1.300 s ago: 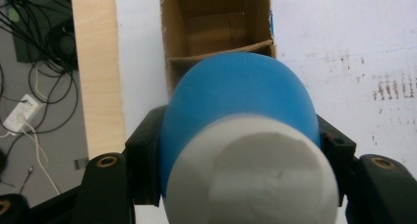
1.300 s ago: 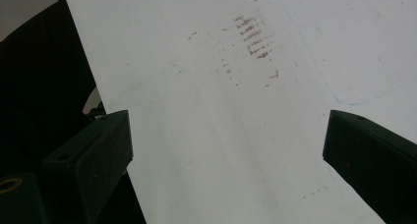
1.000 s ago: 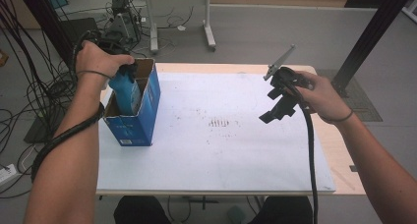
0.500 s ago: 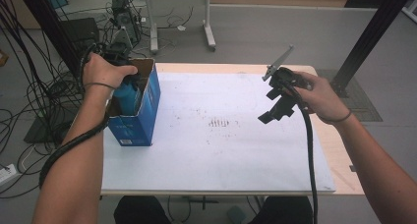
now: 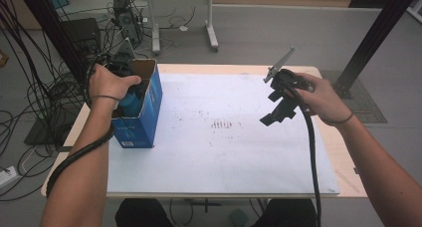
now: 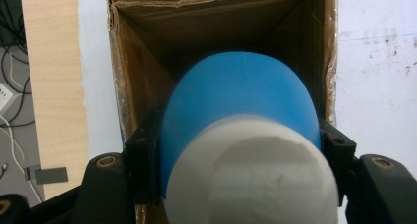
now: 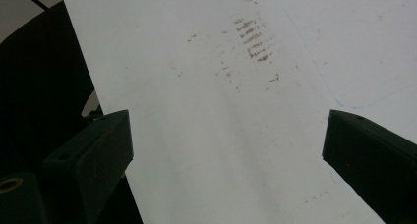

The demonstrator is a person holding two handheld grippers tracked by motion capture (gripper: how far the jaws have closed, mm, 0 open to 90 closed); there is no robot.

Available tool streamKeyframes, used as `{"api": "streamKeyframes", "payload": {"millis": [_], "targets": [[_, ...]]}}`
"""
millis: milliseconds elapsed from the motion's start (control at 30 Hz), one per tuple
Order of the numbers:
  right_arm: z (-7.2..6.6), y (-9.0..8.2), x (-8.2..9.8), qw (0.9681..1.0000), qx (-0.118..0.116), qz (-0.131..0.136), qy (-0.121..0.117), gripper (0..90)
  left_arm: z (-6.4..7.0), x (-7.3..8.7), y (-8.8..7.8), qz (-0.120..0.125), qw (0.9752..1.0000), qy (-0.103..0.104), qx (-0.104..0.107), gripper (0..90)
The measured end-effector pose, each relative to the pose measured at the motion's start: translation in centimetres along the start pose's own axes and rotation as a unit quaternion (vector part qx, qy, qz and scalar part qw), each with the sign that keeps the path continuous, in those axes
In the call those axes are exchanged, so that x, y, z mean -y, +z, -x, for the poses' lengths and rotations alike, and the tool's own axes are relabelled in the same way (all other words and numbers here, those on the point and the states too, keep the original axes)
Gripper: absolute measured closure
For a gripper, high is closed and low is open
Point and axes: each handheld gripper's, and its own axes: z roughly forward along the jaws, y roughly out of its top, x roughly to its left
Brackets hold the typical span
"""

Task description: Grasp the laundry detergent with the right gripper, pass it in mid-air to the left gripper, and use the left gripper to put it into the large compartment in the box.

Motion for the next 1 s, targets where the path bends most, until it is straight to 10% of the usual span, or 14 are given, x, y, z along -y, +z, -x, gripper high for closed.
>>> {"api": "streamKeyframes", "payload": {"millis": [1000], "targets": [[-0.1, 0.2, 0.2, 1.0, 0.0, -0.001, -0.001, 5.0, -0.1, 0.6, 2.3, -0.018, 0.9998, -0.003, -0.004, 37.6]]}}
